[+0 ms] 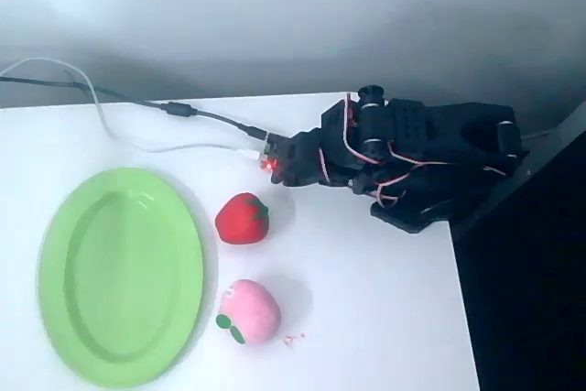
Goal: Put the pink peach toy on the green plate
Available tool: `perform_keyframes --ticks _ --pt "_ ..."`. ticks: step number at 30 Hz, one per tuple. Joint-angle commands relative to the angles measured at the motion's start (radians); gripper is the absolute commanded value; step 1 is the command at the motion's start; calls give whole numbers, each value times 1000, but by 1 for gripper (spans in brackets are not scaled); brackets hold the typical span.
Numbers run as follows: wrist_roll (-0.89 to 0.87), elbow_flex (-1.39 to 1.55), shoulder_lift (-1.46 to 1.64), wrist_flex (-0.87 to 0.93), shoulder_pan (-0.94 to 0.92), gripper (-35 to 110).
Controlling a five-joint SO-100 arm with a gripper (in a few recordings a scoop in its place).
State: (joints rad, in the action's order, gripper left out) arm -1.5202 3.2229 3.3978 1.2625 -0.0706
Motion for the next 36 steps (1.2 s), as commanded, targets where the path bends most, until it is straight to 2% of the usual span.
perform_keyframes --ticks 1,13,19,22,26,29,31,33,36 --pt "12 55 20 -5 77 0" --pt "35 55 18 -46 74 0" --pt "160 -32 11 -597 21 0" --pt "166 -153 -11 -707 -38 0" --pt "100 -420 -233 -727 11 0" --pt "55 -727 -540 -658 109 17" --pt "-61 -953 -747 -555 190 24" --pt "-152 -1117 -933 -480 278 21" --pt "-258 -1269 -1120 -474 394 23"
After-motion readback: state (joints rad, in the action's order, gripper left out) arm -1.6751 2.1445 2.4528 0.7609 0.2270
